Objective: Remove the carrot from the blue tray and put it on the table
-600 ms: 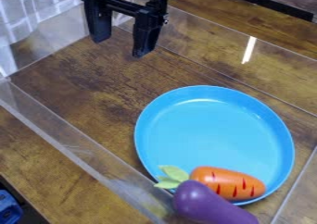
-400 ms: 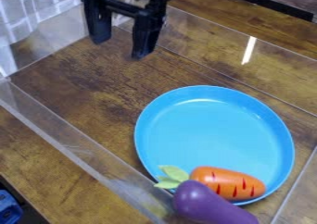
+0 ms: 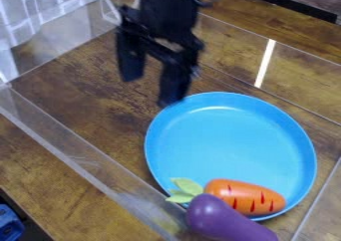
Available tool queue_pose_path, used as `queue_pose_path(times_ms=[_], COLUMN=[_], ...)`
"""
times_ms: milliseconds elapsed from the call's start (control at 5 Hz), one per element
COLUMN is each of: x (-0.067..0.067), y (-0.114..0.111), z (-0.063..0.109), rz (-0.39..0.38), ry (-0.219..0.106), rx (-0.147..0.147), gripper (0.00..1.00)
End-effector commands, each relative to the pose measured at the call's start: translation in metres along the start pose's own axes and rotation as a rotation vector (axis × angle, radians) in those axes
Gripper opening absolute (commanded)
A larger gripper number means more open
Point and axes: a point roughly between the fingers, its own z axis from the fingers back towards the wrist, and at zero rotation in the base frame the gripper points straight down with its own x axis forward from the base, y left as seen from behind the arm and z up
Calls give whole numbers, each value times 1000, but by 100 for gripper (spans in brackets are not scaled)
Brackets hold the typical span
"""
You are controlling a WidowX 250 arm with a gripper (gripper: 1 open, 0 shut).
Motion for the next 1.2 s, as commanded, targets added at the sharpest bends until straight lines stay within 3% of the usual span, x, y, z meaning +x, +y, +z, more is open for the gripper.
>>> queue_pose_path(times_ms=[0,400,600,800,1000], x=[9,21,29,41,52], y=[-25,-56,-57,-51,-53], z=[-1,-34,-61,-72,-77], rz=[-121,-350,-364,-371,-400], ry=[-39,-25,-28,-32,-36], rx=[24,49,42,55,52], gripper=[100,100,100,100,0])
